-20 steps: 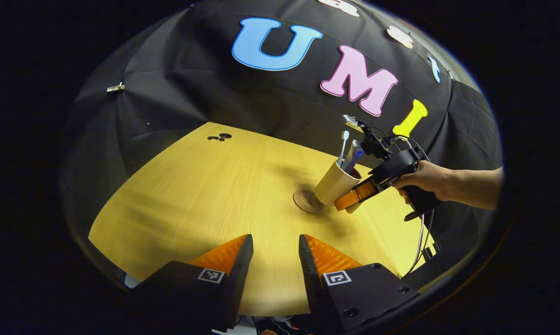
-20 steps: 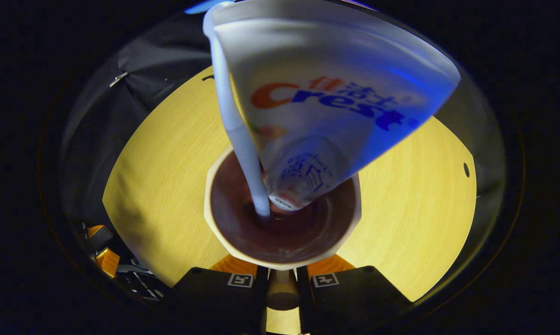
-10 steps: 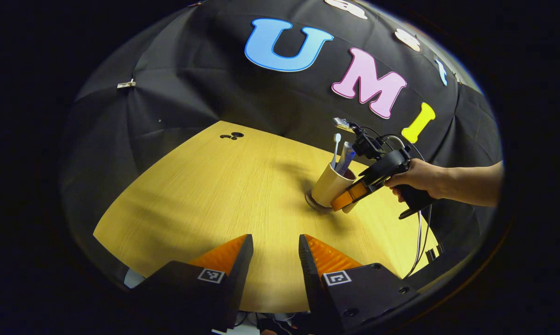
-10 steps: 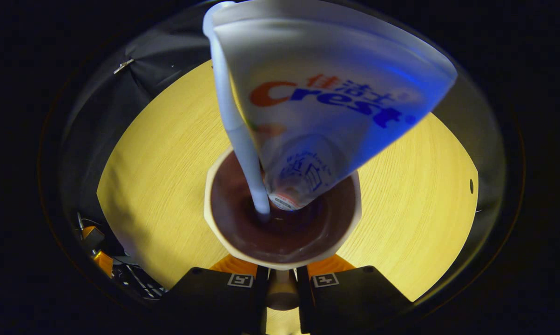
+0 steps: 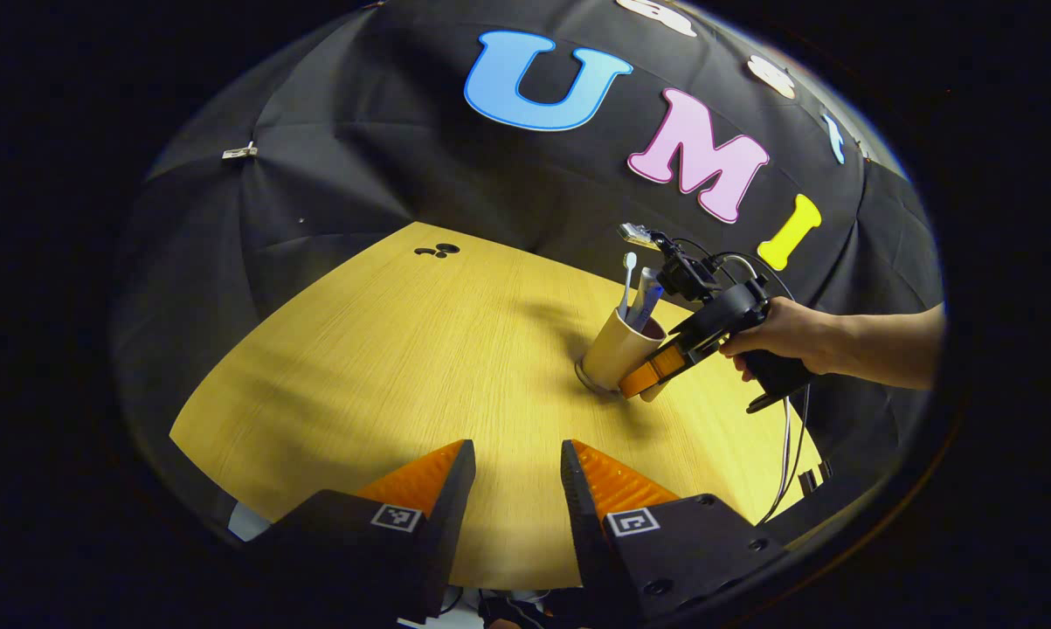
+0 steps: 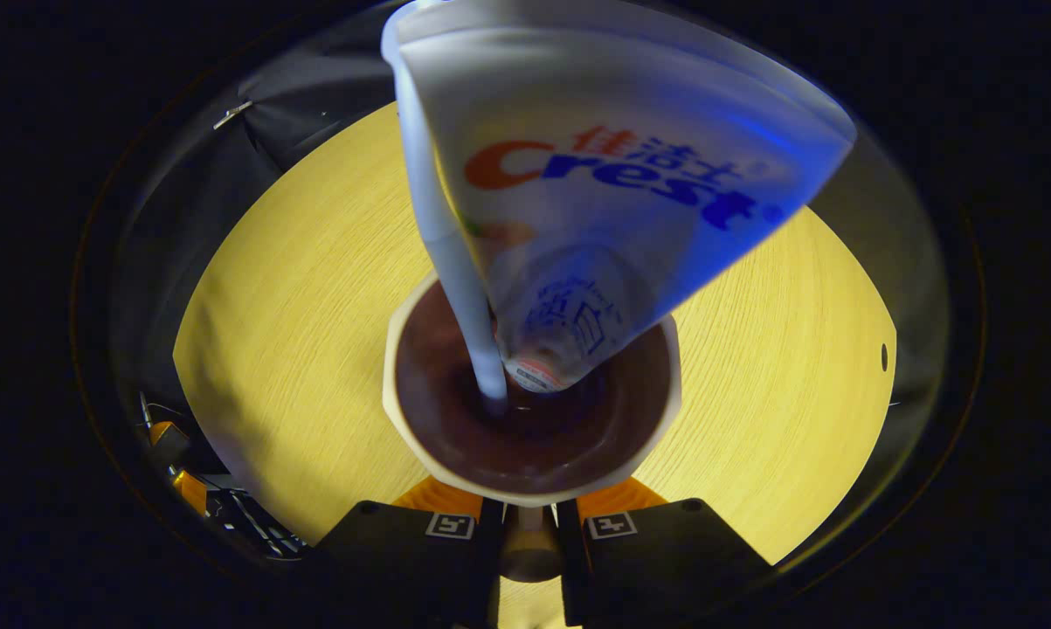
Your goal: Put the toothbrush and toothpaste on the desktop into the cup, then pick up the cup and place it on the coaster on the desktop.
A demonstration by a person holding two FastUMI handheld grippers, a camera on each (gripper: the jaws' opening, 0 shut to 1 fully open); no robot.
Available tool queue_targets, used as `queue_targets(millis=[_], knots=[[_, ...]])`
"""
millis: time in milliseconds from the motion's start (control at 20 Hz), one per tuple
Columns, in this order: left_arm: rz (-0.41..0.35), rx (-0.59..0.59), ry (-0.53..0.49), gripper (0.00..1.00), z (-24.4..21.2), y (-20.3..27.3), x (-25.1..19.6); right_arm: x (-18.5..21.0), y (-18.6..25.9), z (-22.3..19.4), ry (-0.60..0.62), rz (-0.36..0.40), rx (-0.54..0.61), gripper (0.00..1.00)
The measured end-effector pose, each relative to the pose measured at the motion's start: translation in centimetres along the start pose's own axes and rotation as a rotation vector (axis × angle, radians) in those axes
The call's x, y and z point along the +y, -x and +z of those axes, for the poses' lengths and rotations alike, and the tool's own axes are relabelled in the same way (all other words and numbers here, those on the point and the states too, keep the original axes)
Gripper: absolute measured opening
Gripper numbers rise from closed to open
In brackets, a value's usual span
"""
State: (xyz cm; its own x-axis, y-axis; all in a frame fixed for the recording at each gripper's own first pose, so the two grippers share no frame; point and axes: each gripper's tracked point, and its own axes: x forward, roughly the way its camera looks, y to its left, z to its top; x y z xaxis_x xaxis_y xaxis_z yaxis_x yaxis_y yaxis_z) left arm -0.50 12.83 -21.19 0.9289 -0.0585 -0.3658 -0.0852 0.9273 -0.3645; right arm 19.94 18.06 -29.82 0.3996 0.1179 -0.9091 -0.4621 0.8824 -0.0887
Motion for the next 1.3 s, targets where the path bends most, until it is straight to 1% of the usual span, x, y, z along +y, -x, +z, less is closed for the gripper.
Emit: queue_targets(millis=[50,100,200,300,400,450,500,550,650,700,750,900,1100,1250,1300], knots=[[0.002,-0.002,0.002,0.62,-0.1,0.1,-0.1,0.0,0.0,0.0,0.001,0.000,-0.003,0.27],[0.002,-0.002,0.001,0.63,0.0,0.2,-0.2,0.0,0.4,0.0,0.006,-0.004,-0.005,0.32],[0.002,-0.007,-0.007,0.63,0.1,0.6,-0.4,-0.2,0.9,0.0,0.014,-0.021,-0.023,0.33],[0.008,-0.013,-0.014,0.63,0.4,1.1,-0.7,-0.4,1.5,0.2,0.017,-0.046,-0.042,0.36],[0.015,-0.017,-0.015,0.62,0.7,1.6,-1.0,-0.4,2.1,0.5,0.018,-0.049,-0.067,0.65],[0.015,-0.022,-0.015,0.63,0.9,1.8,-1.3,-0.4,2.4,0.8,0.020,-0.052,-0.080,0.71],[0.018,-0.025,-0.020,0.63,1.1,2.1,-1.5,-0.3,2.9,0.9,0.018,-0.049,-0.090,0.72],[0.021,-0.027,-0.027,0.63,1.2,2.3,-1.7,-0.2,3.5,0.9,0.017,-0.048,-0.102,0.66],[0.019,-0.033,-0.042,0.62,1.4,2.8,-2.6,-0.3,5.0,1.0,0.013,-0.047,-0.137,0.70],[0.016,-0.036,-0.052,0.63,1.6,3.1,-3.1,-0.3,5.8,1.1,0.008,-0.045,-0.158,0.77],[0.015,-0.040,-0.060,0.63,1.6,3.1,-3.6,-0.5,6.8,1.1,0.002,-0.043,-0.176,0.80],[0.022,-0.069,-0.069,0.63,2.6,3.0,-5.1,-0.8,10.1,1.3,-0.022,-0.036,-0.257,0.81],[0.028,-0.101,-0.066,0.71,4.7,3.2,-7.1,-1.2,14.9,1.0,-0.048,-0.019,-0.372,0.83],[0.046,-0.111,-0.106,0.74,5.8,2.8,-8.3,-1.0,17.8,0.3,-0.043,-0.010,-0.451,0.84],[0.053,-0.111,-0.127,0.82,6.3,2.7,-8.7,-1.0,18.6,-0.1,-0.042,-0.007,-0.476,0.84]])
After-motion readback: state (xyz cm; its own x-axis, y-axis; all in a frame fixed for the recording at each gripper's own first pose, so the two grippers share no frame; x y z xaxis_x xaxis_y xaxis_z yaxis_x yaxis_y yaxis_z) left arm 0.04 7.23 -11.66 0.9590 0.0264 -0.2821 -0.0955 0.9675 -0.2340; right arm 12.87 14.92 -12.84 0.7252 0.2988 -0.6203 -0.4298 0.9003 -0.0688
